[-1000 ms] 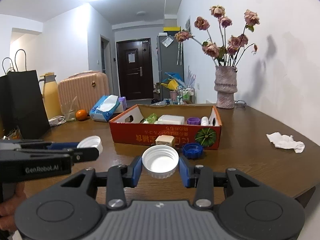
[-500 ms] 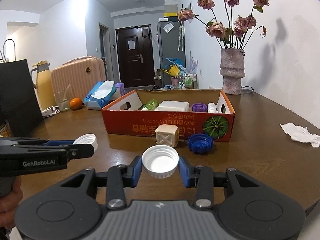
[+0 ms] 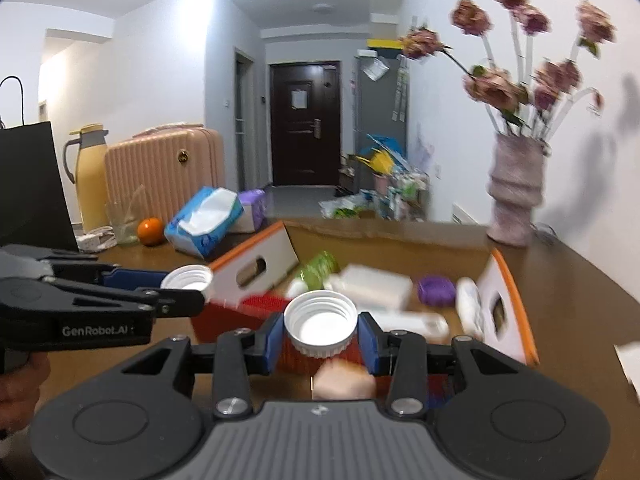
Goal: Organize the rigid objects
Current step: 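Carry the white cap with the left tool into the box while the right tool carries its cap there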
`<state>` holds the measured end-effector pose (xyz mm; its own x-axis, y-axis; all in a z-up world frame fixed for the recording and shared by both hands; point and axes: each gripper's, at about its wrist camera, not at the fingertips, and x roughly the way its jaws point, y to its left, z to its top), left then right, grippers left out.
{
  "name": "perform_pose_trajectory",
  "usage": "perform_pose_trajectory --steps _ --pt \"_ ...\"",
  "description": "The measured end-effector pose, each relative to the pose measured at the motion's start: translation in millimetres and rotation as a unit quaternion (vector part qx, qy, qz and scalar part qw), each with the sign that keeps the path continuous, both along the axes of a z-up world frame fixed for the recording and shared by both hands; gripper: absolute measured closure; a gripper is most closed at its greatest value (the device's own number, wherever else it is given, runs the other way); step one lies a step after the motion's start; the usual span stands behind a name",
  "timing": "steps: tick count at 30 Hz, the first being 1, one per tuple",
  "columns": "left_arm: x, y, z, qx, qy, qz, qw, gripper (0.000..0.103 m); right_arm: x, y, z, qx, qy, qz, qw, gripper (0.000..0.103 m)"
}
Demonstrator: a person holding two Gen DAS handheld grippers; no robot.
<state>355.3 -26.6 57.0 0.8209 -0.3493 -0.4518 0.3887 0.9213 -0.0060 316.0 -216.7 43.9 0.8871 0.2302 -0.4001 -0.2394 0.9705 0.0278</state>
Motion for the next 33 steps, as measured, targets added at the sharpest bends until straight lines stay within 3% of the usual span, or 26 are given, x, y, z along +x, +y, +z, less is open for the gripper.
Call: perform_pose_trajectory --steps 6,10,12,15,17,19,20,27,33 --pt "89 -6 -1 -0.009 0.027 0.004 0.9996 0.063 85 12 2 -0.004 0.012 0.031 0.999 0.064" --pt "137 -1 -24 -0.021 0.058 0.034 0.9975 0.049 132 14 -10 0.012 0.025 0.031 0.999 0.057" --pt "148 0 -35 -0.015 0.072 0.019 0.9971 0.054 143 13 -22 0.015 0.028 0.033 0.999 0.054" --pt "149 -5 -41 0.020 0.049 -0.008 0.9986 0.054 147 12 -33 0.016 0.045 0.032 0.998 0.054" --pt "150 -3 -40 0.010 0.053 -0.009 0.9985 0.049 141 10 -30 0.009 0.020 0.032 0.999 0.048" --pt "152 -1 -40 0.004 0.061 -0.013 0.9981 0.048 139 6 -30 0.014 0.015 0.019 1.000 0.035" --pt "151 -1 -40 0.007 0.060 -0.012 0.9981 0.048 140 3 -31 0.023 0.015 0.019 0.999 0.034" --pt "141 -5 -29 0.013 0.042 0.004 0.9990 0.041 140 -7 -28 0.056 0.014 0.006 0.998 0.034" --pt "117 -2 -7 -0.006 0.029 0.016 0.9994 0.036 120 -5 -9 0.025 -0.005 -0.008 1.000 0.034"
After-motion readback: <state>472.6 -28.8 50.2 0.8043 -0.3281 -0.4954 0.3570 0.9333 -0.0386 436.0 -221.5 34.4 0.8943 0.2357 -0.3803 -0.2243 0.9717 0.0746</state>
